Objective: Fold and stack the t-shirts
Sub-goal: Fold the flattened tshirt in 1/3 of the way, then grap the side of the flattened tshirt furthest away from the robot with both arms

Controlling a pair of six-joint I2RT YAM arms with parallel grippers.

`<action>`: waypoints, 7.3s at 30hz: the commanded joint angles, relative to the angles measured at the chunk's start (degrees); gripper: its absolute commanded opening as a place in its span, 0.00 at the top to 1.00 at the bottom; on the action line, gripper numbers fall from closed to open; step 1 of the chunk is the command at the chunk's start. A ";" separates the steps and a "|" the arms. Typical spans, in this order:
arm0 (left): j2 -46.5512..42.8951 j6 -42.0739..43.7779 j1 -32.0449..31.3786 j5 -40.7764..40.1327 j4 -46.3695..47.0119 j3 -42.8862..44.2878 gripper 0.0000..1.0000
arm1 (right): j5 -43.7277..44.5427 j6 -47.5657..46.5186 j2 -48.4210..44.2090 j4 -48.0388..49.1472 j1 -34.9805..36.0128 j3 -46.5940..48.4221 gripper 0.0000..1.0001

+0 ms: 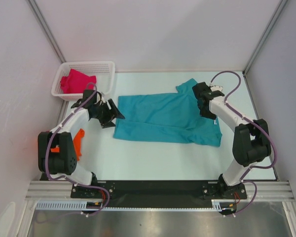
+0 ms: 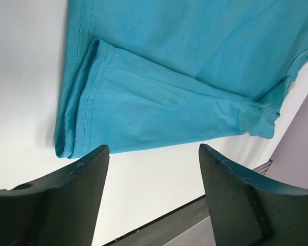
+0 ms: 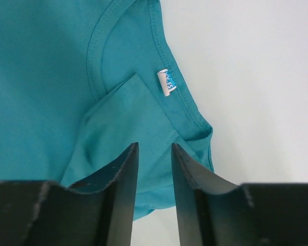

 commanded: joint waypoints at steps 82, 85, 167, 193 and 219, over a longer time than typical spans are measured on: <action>35.81 1.58 3.47 -0.06 10.17 33.41 0.01 | -59.29 9.70 45.81 28.33 -25.60 43.86 0.48; 36.77 1.58 2.77 -1.11 10.17 33.41 0.00 | -58.86 8.91 46.86 27.45 -25.69 45.62 0.48; 57.07 14.41 -2.07 -31.79 -25.86 69.79 0.00 | -62.54 6.27 51.61 22.96 -27.10 52.83 0.50; 52.60 13.79 -1.10 -25.99 -21.03 58.64 1.00 | -65.53 4.34 47.13 23.49 -25.87 46.59 0.51; 41.70 14.41 -5.84 -29.68 -19.27 58.02 1.00 | -65.27 0.03 44.14 22.61 -25.69 49.05 1.00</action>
